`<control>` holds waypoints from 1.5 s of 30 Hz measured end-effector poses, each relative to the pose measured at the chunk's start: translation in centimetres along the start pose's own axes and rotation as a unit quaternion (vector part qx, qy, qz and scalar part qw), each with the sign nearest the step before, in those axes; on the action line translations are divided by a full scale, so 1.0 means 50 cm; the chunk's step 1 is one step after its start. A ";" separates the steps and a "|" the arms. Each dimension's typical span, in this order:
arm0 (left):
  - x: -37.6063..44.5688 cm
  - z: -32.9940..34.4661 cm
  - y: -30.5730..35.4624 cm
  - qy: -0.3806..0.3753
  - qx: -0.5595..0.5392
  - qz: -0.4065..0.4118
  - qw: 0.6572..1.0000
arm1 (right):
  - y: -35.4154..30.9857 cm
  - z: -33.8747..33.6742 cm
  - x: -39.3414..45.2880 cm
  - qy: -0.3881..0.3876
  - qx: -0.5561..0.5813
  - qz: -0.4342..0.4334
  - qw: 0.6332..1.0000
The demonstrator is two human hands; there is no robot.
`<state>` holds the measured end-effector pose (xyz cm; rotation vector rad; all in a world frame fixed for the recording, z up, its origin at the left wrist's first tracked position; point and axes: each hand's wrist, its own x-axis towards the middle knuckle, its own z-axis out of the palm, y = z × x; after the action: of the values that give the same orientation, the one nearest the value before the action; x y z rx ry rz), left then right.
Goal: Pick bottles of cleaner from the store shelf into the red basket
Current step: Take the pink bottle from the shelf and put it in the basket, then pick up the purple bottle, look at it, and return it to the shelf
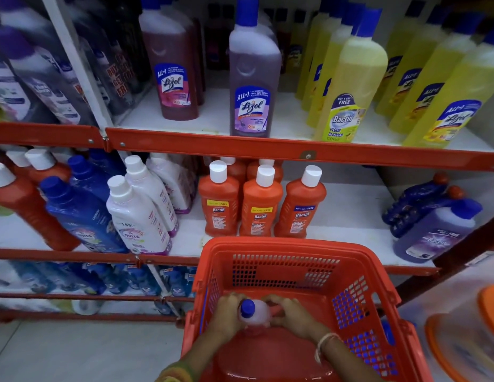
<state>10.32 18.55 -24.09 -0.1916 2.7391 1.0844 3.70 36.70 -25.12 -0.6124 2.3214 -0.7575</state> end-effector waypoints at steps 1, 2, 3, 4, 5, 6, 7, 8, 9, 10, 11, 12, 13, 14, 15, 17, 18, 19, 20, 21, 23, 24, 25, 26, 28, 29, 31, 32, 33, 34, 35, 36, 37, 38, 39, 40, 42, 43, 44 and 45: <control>0.000 -0.014 0.008 -0.010 0.025 0.011 1.000 | -0.008 -0.014 0.000 -0.007 0.000 -0.007 1.000; 0.000 -0.030 0.015 -0.013 0.045 0.019 0.999 | -0.017 -0.030 0.000 -0.008 0.004 -0.017 1.000; 0.003 -0.047 0.020 -0.006 0.057 0.028 0.998 | -0.031 -0.049 -0.001 -0.001 0.006 -0.028 1.000; 0.006 -0.069 0.027 0.010 0.053 0.035 0.998 | -0.050 -0.073 -0.001 0.016 0.017 -0.043 0.999; 0.010 -0.095 0.037 0.033 0.037 0.041 0.998 | -0.075 -0.101 -0.003 0.041 0.036 -0.059 0.997; 0.014 -0.126 0.051 0.057 0.008 0.043 0.997 | -0.104 -0.132 -0.003 0.075 0.056 -0.077 0.993; 0.018 -0.162 0.070 0.082 -0.030 0.050 0.995 | -0.138 -0.166 -0.005 0.111 0.071 -0.100 0.986; 0.021 -0.196 0.090 0.102 -0.072 0.061 0.990 | -0.170 -0.197 -0.006 0.146 0.083 -0.126 0.978; 0.026 -0.232 0.113 0.123 -0.106 0.081 0.983 | -0.203 -0.229 -0.006 0.180 0.094 -0.153 0.967; 0.030 -0.266 0.136 0.149 -0.131 0.101 0.975 | -0.235 -0.259 -0.007 0.216 0.104 -0.177 0.955; 0.034 -0.297 0.158 0.183 -0.151 0.123 0.964 | -0.266 -0.287 -0.007 0.255 0.113 -0.198 0.939; 0.042 -0.328 0.178 0.223 -0.170 0.147 0.948 | -0.297 -0.315 -0.004 0.291 0.128 -0.220 0.922; 0.050 -0.353 0.195 0.268 -0.174 0.171 0.932 | -0.323 -0.338 -0.002 0.321 0.151 -0.236 0.905; 0.064 -0.379 0.209 0.321 -0.154 0.195 0.914 | -0.350 -0.360 0.003 0.348 0.180 -0.252 0.885; 0.077 -0.404 0.220 0.373 -0.114 0.211 0.896 | -0.374 -0.379 0.007 0.376 0.209 -0.265 0.863; 0.107 -0.449 0.236 0.449 -0.045 0.230 0.862 | -0.413 -0.414 0.023 0.440 0.244 -0.279 0.818; 0.122 -0.463 0.241 0.465 -0.021 0.236 0.853 | -0.429 -0.427 0.032 0.472 0.242 -0.277 0.801; 0.137 -0.478 0.245 0.474 0.000 0.237 0.848 | -0.443 -0.442 0.042 0.500 0.230 -0.271 0.790; 0.153 -0.487 0.244 0.476 0.020 0.233 0.848 | -0.455 -0.456 0.050 0.522 0.211 -0.264 0.783; 0.170 -0.494 0.241 0.474 0.039 0.225 0.850 | -0.463 -0.470 0.063 0.535 0.191 -0.258 0.782; 0.205 -0.500 0.231 0.454 0.091 0.196 0.864 | -0.477 -0.496 0.087 0.522 0.163 -0.248 0.800; 0.221 -0.503 0.225 0.441 0.126 0.173 0.872 | -0.482 -0.509 0.100 0.493 0.174 -0.247 0.816; 0.234 -0.503 0.219 0.429 0.162 0.148 0.876 | -0.486 -0.520 0.114 0.452 0.203 -0.254 0.831; 0.243 -0.502 0.213 0.420 0.197 0.127 0.877 | -0.488 -0.530 0.127 0.405 0.239 -0.259 0.844; 0.254 -0.499 0.205 0.400 0.239 0.105 0.879 | -0.490 -0.545 0.150 0.324 0.297 -0.252 0.862; 0.257 -0.498 0.201 0.394 0.245 0.103 0.880 | -0.490 -0.550 0.159 0.299 0.315 -0.244 0.867; 0.257 -0.499 0.195 0.388 0.249 0.103 0.881 | -0.490 -0.552 0.169 0.281 0.337 -0.251 0.863; 0.256 -0.501 0.194 0.387 0.250 0.101 0.882 | -0.490 -0.549 0.173 0.285 0.349 -0.261 0.853; 0.255 -0.502 0.194 0.385 0.251 0.101 0.882 | -0.491 -0.546 0.174 0.296 0.356 -0.268 0.845; 0.255 -0.504 0.195 0.384 0.252 0.101 0.882 | -0.495 -0.543 0.173 0.313 0.352 -0.274 0.839; 0.255 -0.505 0.195 0.382 0.254 0.101 0.883 | -0.499 -0.539 0.169 0.335 0.338 -0.282 0.833; 0.255 -0.505 0.196 0.382 0.256 0.102 0.882 | -0.504 -0.538 0.164 0.361 0.316 -0.290 0.828; 0.256 -0.506 0.197 0.382 0.254 0.103 0.882 | -0.510 -0.537 0.155 0.391 0.284 -0.301 0.822; 0.255 -0.506 0.197 0.383 0.251 0.103 0.883 | -0.516 -0.538 0.144 0.423 0.242 -0.315 0.815; 0.255 -0.506 0.198 0.386 0.249 0.103 0.882 | -0.525 -0.538 0.129 0.458 0.187 -0.330 0.804; 0.254 -0.506 0.199 0.388 0.248 0.103 0.882 | -0.531 -0.540 0.115 0.498 0.122 -0.338 0.789; 0.252 -0.505 0.200 0.389 0.246 0.102 0.882 | -0.538 -0.541 0.087 0.580 -0.028 -0.323 0.748; 0.251 -0.505 0.201 0.388 0.247 0.102 0.882 | -0.540 -0.540 0.073 0.607 -0.096 -0.302 0.728; 0.250 -0.505 0.202 0.387 0.250 0.100 0.882 | -0.540 -0.537 0.059 0.624 -0.150 -0.280 0.714; 0.250 -0.506 0.202 0.385 0.255 0.097 0.882 | -0.540 -0.533 0.046 0.633 -0.185 -0.263 0.704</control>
<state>-6.98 7.85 -2.07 -0.3274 3.7079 0.2779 -9.59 25.31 8.62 -1.2398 3.7013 -1.2270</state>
